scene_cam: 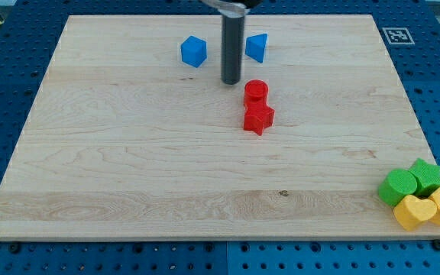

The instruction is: Place the red star towards the right center

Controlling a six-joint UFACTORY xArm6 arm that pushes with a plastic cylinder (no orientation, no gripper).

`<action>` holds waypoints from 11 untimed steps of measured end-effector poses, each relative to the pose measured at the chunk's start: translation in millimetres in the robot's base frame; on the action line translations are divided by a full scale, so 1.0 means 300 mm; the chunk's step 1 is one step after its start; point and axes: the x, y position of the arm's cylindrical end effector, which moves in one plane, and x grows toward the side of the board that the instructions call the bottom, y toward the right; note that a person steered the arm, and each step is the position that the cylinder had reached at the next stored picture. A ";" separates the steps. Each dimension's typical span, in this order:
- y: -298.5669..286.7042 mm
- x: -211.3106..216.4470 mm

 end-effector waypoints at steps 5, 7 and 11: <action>0.106 0.273; 0.280 0.256; 0.496 0.285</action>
